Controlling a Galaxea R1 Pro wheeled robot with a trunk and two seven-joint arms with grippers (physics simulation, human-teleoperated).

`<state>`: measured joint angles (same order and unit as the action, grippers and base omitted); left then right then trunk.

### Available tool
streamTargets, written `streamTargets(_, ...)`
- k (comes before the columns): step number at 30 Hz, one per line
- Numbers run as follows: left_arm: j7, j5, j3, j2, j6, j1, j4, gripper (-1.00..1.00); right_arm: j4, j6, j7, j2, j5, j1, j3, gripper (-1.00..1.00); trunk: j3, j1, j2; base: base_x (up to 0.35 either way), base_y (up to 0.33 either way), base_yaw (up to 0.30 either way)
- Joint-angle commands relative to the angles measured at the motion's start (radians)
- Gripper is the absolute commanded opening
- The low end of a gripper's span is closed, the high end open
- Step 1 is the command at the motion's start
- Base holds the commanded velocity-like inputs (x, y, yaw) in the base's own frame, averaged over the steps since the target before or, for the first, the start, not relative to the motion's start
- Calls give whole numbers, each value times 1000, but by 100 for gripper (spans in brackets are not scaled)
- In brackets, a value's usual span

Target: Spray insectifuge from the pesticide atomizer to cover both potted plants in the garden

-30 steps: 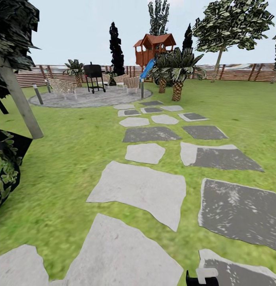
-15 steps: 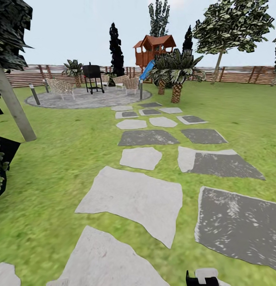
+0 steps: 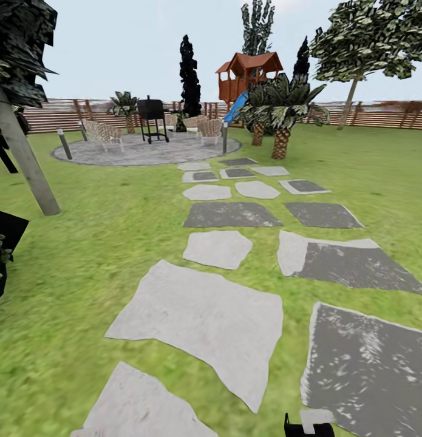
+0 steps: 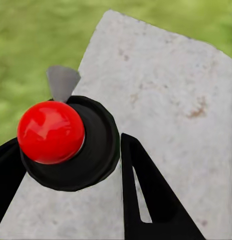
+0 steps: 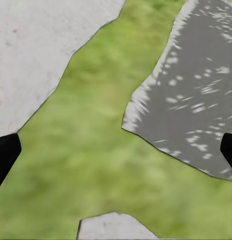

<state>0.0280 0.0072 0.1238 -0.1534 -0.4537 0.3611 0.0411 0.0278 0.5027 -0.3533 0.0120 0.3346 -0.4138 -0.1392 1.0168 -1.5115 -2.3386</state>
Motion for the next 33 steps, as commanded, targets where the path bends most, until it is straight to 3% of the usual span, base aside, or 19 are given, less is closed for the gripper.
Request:
streamTargets(1,3,0,5,0,-3,1,-1,-100,0,2,-4,0,11,0,-8,100,1,0,0,285,-199,150)
streamTargets(33,3,0,5,0,-2,1,-2,-100,0,2,-4,0,11,0,-8,100,1,0,0,285,-201,6)
